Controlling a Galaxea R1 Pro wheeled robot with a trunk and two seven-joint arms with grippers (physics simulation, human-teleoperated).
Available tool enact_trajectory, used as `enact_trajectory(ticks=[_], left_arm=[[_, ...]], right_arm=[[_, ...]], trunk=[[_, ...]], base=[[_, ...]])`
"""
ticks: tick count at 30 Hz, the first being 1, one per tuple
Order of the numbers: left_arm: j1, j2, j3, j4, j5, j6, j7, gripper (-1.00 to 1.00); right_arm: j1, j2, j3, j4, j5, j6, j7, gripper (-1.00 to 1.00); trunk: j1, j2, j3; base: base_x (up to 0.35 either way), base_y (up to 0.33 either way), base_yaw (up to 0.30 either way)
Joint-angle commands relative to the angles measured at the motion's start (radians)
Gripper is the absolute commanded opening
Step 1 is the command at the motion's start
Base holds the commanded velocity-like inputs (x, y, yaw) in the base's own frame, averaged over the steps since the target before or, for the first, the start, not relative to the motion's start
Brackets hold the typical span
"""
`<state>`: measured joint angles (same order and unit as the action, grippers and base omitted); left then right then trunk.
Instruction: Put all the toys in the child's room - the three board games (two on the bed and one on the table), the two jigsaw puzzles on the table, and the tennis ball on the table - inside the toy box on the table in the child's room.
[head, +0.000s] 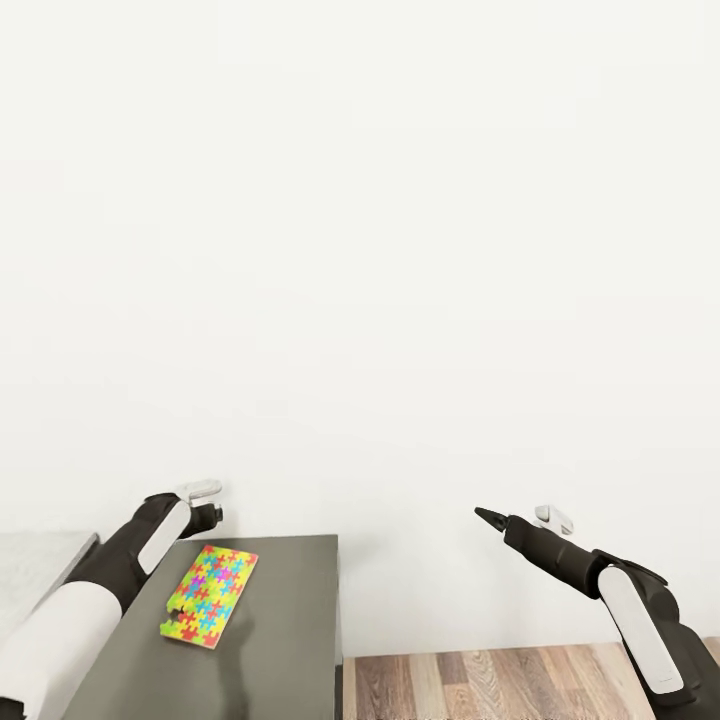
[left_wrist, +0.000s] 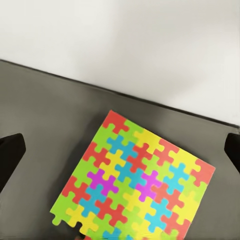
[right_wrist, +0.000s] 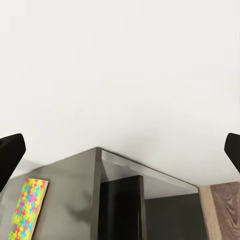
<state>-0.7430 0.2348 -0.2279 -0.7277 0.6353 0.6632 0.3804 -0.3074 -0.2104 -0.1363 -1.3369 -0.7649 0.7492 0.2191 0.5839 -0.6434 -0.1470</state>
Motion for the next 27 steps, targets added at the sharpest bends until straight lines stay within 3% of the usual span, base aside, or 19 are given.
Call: enact_trajectory(ticks=[1, 18, 27], left_arm=[[-0.001, 0.001, -0.009, 0.006, 0.010, 0.000, 0.009, 1.00], [-0.001, 0.000, -0.045, 0.054, -0.016, -0.005, 0.009, 1.00], [-0.001, -0.006, -0.049, 0.055, -0.061, -0.057, 0.009, 1.00]], right_arm=[[-0.001, 0.000, -0.002, 0.000, 0.003, 0.005, 0.005, 1.00], [-0.001, 0.000, -0.002, -0.003, 0.003, 0.005, 0.005, 1.00], [-0.001, 0.000, -0.001, -0.005, 0.003, 0.005, 0.005, 1.00]], trunk=[[0.000, -0.002, -0.003], [0.000, -0.002, -0.031], [0.000, -0.002, -0.046]], base=[[0.000, 0.000, 0.000], [0.000, 0.000, 0.000], [0.000, 0.000, 0.000]])
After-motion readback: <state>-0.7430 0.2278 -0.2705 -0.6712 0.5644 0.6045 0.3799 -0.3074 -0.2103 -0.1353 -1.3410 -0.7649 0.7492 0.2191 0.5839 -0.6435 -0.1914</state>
